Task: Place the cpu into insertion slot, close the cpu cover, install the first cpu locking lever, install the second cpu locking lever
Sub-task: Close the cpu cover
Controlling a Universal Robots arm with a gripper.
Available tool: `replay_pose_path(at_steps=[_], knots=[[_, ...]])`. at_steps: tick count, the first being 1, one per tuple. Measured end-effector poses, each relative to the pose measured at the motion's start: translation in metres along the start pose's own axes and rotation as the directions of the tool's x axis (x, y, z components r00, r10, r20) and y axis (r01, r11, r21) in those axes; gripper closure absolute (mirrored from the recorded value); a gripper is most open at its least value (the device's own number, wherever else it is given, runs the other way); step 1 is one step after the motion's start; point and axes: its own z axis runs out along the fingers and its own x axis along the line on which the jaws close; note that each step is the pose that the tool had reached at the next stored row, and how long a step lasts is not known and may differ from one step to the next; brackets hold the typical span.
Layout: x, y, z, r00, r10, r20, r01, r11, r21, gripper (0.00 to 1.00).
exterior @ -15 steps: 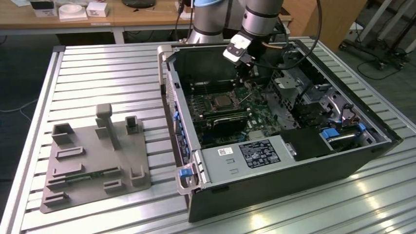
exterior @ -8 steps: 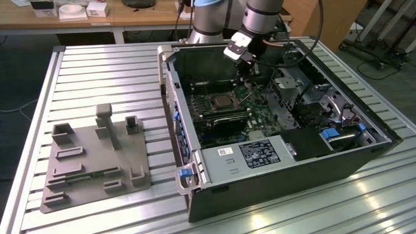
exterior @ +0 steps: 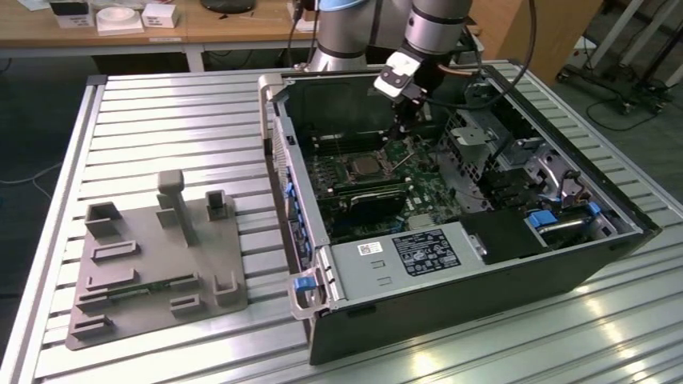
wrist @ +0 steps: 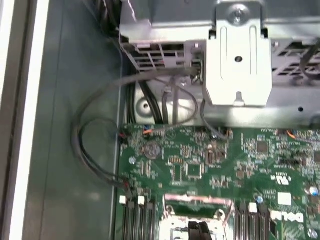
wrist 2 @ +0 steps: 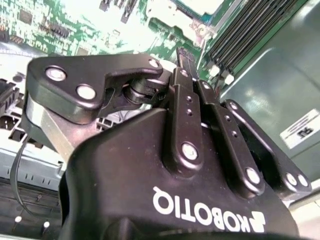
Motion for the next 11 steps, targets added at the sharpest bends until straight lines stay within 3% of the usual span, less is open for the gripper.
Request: replay_pose_path(at_steps=[11], knots=[[0.0003,0.0206,0.0003,1.0,0.0,-0.0003,0.0,1.0,0.0013,0.89]])
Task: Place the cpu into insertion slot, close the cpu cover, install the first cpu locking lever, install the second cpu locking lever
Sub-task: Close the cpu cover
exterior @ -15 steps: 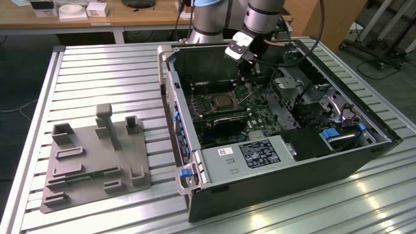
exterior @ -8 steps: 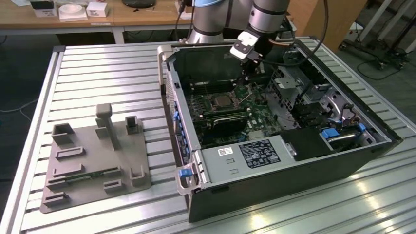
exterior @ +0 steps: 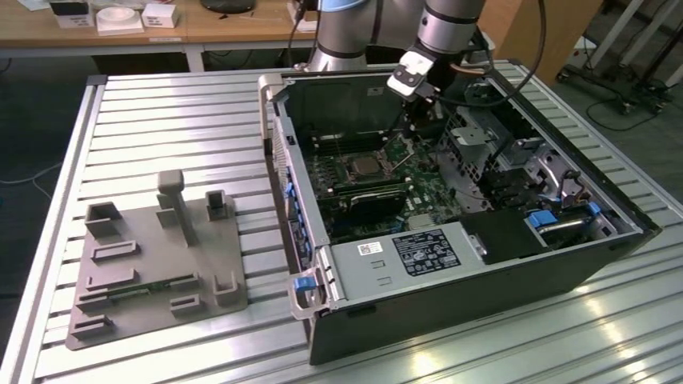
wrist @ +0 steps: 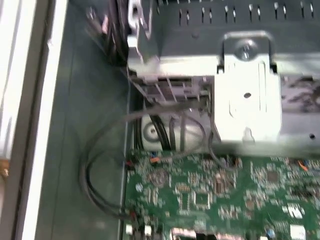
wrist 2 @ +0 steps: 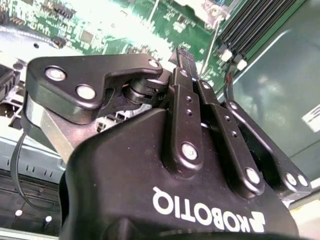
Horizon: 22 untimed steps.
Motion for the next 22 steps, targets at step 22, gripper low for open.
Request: replay_pose_path(at_steps=[22], knots=[[0.0002,0.0251,0.0188,1.0,0.0,-0.0003,0.0,0.9999,0.0136,0.89]])
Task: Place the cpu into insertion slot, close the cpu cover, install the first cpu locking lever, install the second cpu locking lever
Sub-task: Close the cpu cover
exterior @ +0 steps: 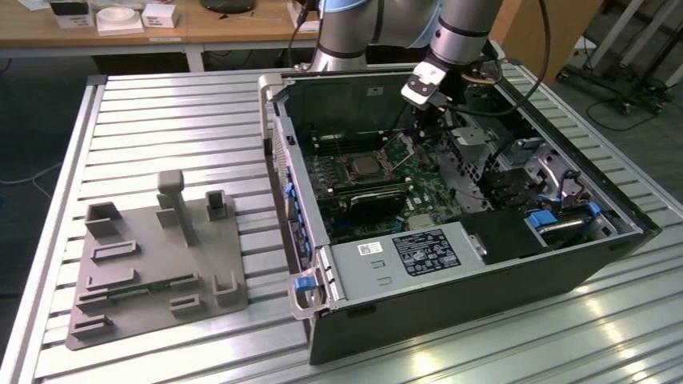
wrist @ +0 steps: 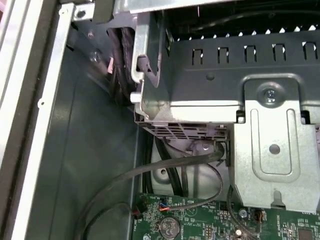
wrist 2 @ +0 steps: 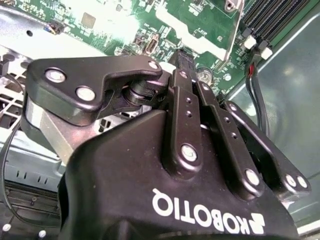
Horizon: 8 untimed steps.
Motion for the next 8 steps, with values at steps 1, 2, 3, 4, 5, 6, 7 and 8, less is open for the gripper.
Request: replay_pose_path(at_steps=[1,2,3,4,5,6,7,8], knots=[[0.0,-0.0002,0.0001,1.0,0.0,-0.0003,0.0,1.0,0.0012,0.89],[0.0,-0.0006,0.0002,1.0,0.0,-0.0009,0.0,1.0,0.0022,0.89],[0.0,-0.0009,0.0005,1.0,0.0,-0.0014,0.0,1.0,0.0031,0.89],[0.0001,-0.0014,0.0008,1.0,0.0,-0.0019,0.0,1.0,0.0038,0.89],[0.0001,-0.0019,0.0009,1.0,0.0,-0.002,0.0,1.0,0.0046,0.89],[0.0001,-0.0027,0.001,1.0,0.0,-0.0022,0.0,1.0,0.0054,0.89],[0.0001,-0.0035,0.0011,1.0,0.0,-0.0026,0.0,1.0,0.0062,0.89],[0.0001,-0.0041,0.0012,1.0,0.0,-0.0029,0.0,1.0,0.0071,0.89]])
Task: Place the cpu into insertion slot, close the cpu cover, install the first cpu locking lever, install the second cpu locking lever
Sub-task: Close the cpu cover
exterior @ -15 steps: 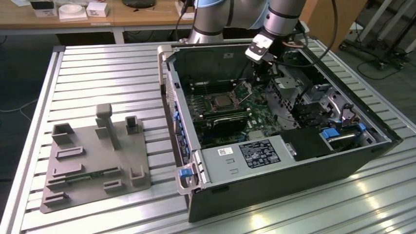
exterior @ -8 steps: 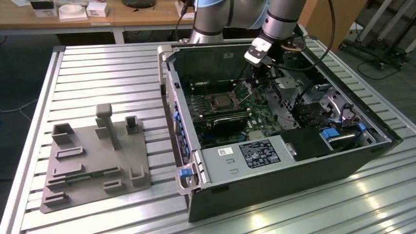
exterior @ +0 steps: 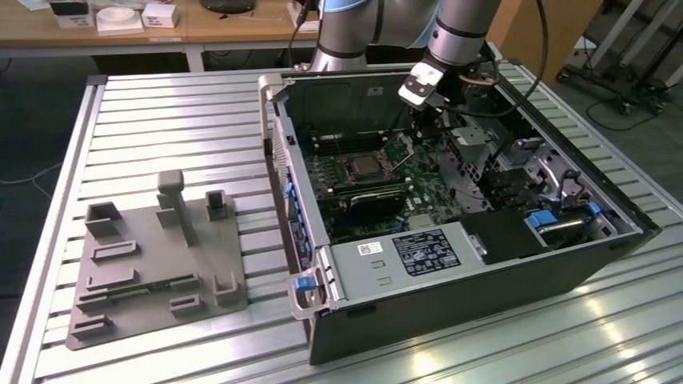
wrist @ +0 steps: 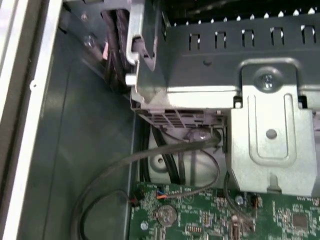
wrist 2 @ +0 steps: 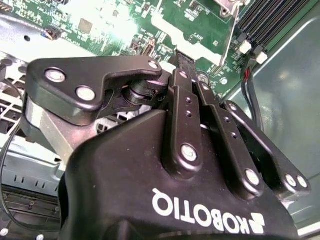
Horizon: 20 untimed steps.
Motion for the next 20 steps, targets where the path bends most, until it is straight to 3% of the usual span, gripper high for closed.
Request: replay_pose_path(at_steps=[10,20], knots=[[0.0004,-0.0069,0.0006,1.0,0.0,-0.0024,0.0,1.0,0.0087,0.89],[0.0009,-0.0185,0.002,1.0,0.0,-0.0027,0.0,0.9999,0.0118,0.89]])
